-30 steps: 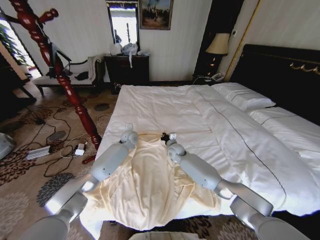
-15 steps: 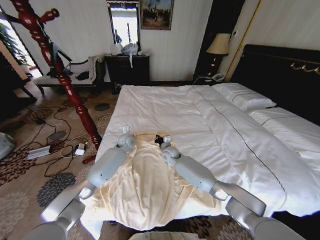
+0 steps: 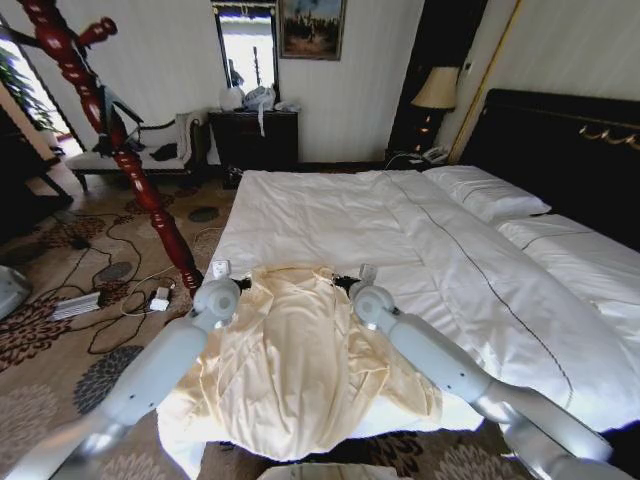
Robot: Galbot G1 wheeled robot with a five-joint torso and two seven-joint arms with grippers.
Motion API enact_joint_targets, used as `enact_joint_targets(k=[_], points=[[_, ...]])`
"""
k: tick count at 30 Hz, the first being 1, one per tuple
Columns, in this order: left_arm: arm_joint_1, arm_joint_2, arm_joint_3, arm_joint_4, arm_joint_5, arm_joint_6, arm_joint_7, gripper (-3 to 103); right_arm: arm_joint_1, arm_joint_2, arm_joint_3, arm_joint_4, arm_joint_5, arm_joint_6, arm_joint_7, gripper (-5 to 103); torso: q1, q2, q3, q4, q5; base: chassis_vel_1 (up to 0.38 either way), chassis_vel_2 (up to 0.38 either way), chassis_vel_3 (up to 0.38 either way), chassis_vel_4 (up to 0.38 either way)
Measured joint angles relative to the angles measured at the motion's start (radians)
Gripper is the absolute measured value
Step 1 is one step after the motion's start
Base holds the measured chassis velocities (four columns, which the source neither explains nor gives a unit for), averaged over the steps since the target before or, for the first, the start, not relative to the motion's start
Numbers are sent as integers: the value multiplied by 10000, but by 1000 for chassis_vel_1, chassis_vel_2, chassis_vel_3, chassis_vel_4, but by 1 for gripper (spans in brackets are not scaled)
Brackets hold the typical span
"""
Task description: Pick up the clothes from the bed and hang them on the clothes hanger.
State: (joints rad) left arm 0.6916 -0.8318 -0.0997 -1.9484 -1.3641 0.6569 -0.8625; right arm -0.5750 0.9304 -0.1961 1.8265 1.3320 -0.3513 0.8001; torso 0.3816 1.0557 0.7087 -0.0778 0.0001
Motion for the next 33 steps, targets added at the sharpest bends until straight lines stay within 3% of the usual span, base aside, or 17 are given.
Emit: enact_joint_targets(k=[1,2,4,7,8,9,12,13,16,17,19,24,26,31,33], points=[[0,0,0,0,0,0,0,55,0,0,0,0,0,0,0,60,0,0,0,0,0,0,0,0,0],[0,320,-306,-332,-132,-183,142,66,-190,-232,407,359,-94,171,-87,71,-1,0,0,0,3,0,0,0,0],[-24,503,-561,-531,-279,-298,177,66,-338,-426,765,569,-209,358,-296,71,1,0,0,-2,0,0,0,0,0],[-329,876,-1056,-1009,-522,-665,196,82,-1001,-889,2280,1064,-723,1371,-1385,86,3,0,2,3,-2,0,0,0,0],[-533,1045,-1136,-1151,-537,-862,243,87,-1252,-1047,2779,1214,-924,1800,-1799,91,3,-1,2,-6,-3,0,0,0,0],[-533,1045,-1136,-1151,-537,-862,243,87,-1252,-1047,2779,1214,-924,1800,-1799,91,3,-1,2,-6,-3,0,0,0,0],[-1296,1707,-1209,-1262,-134,-1515,478,97,-1910,-1357,4186,1548,-1699,2895,-2592,99,1,0,1,-5,1,0,0,0,0],[-1296,1707,-1209,-1262,-134,-1515,478,97,-1910,-1357,4186,1548,-1699,2895,-2592,99,1,0,1,-5,1,0,0,0,0],[-1931,2932,-1730,-1156,154,-1851,807,100,-2310,-1315,5552,2004,-2148,3124,-2927,100,5,-1,3,-10,-6,0,0,0,0],[-1931,2932,-1730,-1156,154,-1851,807,100,-2310,-1315,5552,2004,-2148,3124,-2927,100,5,-1,3,-10,-6,0,0,0,0],[-2186,3936,-2429,-1005,-40,-1895,1027,100,-2419,-1094,6225,2216,-2382,3160,-3074,100,3,0,1,11,4,0,0,0,0],[-2401,5002,-3368,-592,-581,-1875,1220,100,-2740,-630,7205,2288,-2912,3553,-3708,100,1,0,1,8,0,0,0,0,0],[-2606,5199,-3463,-486,-668,-1853,1334,100,-3094,-507,7668,2265,-3163,3861,-4136,100,2,-1,2,2,-2,0,0,0,0],[-3276,5336,-3344,127,-361,-1575,1405,100,-3637,-463,8184,2339,-3288,4019,-4368,100,2,-1,1,-10,1,0,0,0,0],[-4146,5377,-2858,1411,-277,-1239,1515,100,-3811,-481,8301,2379,-3284,4010,-4369,100,1,-1,1,-4,3,0,0,0,0]])
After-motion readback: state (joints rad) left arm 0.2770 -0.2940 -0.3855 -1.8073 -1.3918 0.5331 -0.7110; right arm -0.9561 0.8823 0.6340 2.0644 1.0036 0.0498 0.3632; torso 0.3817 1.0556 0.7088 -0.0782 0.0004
